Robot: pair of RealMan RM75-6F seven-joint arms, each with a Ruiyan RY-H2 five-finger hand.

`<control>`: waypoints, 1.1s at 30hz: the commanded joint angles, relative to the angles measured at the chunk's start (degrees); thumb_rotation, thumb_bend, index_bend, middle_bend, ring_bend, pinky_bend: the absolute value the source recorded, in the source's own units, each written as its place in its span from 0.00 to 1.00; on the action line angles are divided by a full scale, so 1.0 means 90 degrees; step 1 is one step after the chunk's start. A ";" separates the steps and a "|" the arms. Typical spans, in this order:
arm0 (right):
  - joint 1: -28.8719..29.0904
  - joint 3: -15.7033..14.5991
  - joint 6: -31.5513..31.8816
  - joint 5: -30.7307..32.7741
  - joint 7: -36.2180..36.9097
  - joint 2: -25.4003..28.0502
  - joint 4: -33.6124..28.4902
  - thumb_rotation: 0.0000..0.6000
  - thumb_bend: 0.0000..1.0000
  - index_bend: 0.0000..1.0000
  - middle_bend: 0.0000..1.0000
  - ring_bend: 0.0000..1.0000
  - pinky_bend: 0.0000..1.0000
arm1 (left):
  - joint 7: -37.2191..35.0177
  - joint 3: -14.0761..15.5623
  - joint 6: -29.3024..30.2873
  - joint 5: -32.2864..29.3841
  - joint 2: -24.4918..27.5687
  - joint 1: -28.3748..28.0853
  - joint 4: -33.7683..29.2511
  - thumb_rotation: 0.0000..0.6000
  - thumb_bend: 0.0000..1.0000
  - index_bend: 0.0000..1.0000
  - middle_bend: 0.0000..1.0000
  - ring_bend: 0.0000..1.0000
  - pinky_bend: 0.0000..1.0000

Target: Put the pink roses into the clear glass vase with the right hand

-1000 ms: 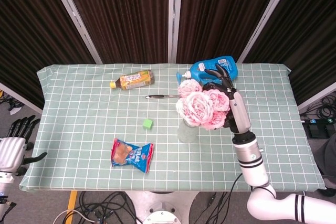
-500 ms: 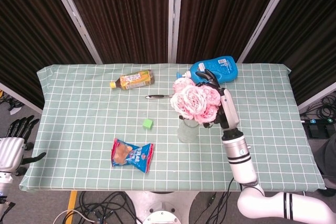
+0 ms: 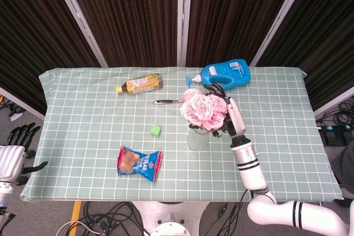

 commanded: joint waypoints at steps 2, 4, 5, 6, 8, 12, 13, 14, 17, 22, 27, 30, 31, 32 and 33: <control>0.0086 -0.0138 -0.0562 -0.0204 0.0849 -0.0068 0.0679 1.00 0.10 0.53 0.49 0.14 0.00 | 0.0018 0.0001 0.0013 -0.0006 -0.0027 0.0015 0.0051 1.00 0.00 0.09 0.02 0.00 0.05; 0.0114 -0.0190 -0.0668 -0.0353 0.1111 -0.0100 0.0924 1.00 0.08 0.51 0.48 0.13 0.00 | 0.0006 -0.0001 0.0010 -0.0018 -0.0037 0.0022 0.0075 1.00 0.00 0.09 0.02 0.00 0.05; 0.0124 -0.0218 -0.0718 -0.0409 0.1205 -0.0102 0.1007 1.00 0.08 0.49 0.48 0.12 0.00 | 0.0001 -0.0001 0.0007 -0.0022 -0.0041 0.0024 0.0084 1.00 0.00 0.09 0.02 0.00 0.05; 0.0129 -0.0237 -0.0755 -0.0446 0.1288 -0.0104 0.1072 1.00 0.07 0.48 0.47 0.11 0.00 | -0.0002 -0.0001 0.0004 -0.0024 -0.0044 0.0026 0.0093 1.00 0.00 0.09 0.02 0.00 0.05; 0.0132 -0.0272 -0.0786 -0.0541 0.1435 -0.0117 0.1205 1.00 0.05 0.46 0.46 0.10 0.00 | -0.0008 0.0002 0.0001 -0.0023 -0.0054 0.0028 0.0115 1.00 0.00 0.09 0.02 0.00 0.05; 0.0159 -0.0413 -0.0855 -0.0845 0.1625 -0.0064 0.1402 1.00 0.01 0.40 0.42 0.05 0.00 | -0.0036 0.0006 0.0001 -0.0022 -0.0071 0.0036 0.0148 1.00 0.00 0.09 0.02 0.00 0.05; 0.0169 -0.0449 -0.0892 -0.0920 0.1703 -0.0030 0.1417 1.00 0.00 0.36 0.39 0.03 0.00 | -0.0040 0.0005 0.0004 -0.0020 -0.0072 0.0036 0.0150 1.00 0.00 0.09 0.02 0.00 0.05; 0.0179 -0.0484 -0.0924 -0.0999 0.1789 0.0009 0.1429 1.00 0.00 0.31 0.34 0.01 0.00 | -0.0040 0.0003 0.0009 -0.0016 -0.0074 0.0035 0.0151 1.00 0.00 0.09 0.02 0.00 0.05; 0.0195 -0.0566 -0.0914 -0.1252 0.1988 0.0118 0.1495 1.00 0.00 0.12 0.16 0.00 0.00 | -0.0040 -0.0001 0.0029 -0.0005 -0.0069 0.0037 0.0141 1.00 0.00 0.09 0.02 0.00 0.05; 0.0116 -0.0647 -0.0682 -0.1473 0.2028 0.0266 0.1544 1.00 0.00 0.00 0.00 0.00 0.00 | -0.0023 -0.0006 0.0024 -0.0002 -0.0056 0.0031 0.0110 1.00 0.00 0.09 0.02 0.00 0.05; -0.0129 -0.0756 -0.0252 -0.1676 0.1777 0.0575 0.1418 1.00 0.00 0.00 0.00 0.00 0.00 | 0.0013 -0.0004 0.0030 0.0008 -0.0051 0.0030 0.0083 1.00 0.00 0.09 0.02 0.00 0.05; -0.0363 -0.0870 0.0079 -0.1832 0.1526 0.0862 0.1341 1.00 0.00 0.00 0.00 0.00 0.00 | 0.0040 0.0000 0.0026 0.0021 -0.0046 0.0022 0.0060 1.00 0.00 0.09 0.02 0.00 0.05; -0.0447 -0.0924 0.0180 -0.1889 0.1440 0.0963 0.1325 1.00 0.00 0.00 0.00 0.00 0.00 | 0.0047 0.0000 0.0026 0.0025 -0.0046 0.0019 0.0052 1.00 0.00 0.09 0.02 0.00 0.05; -0.0543 -0.0989 0.0279 -0.1936 0.1354 0.1066 0.1302 1.00 0.00 0.00 0.00 0.00 0.00 | 0.0054 0.0001 0.0023 0.0028 -0.0046 0.0016 0.0043 1.00 0.00 0.09 0.02 0.00 0.05; -0.0686 -0.1089 0.0420 -0.1997 0.1279 0.1198 0.1253 1.00 0.00 0.00 0.00 0.00 0.00 | 0.0068 0.0002 0.0017 0.0033 -0.0046 0.0010 0.0034 1.00 0.00 0.09 0.02 0.00 0.05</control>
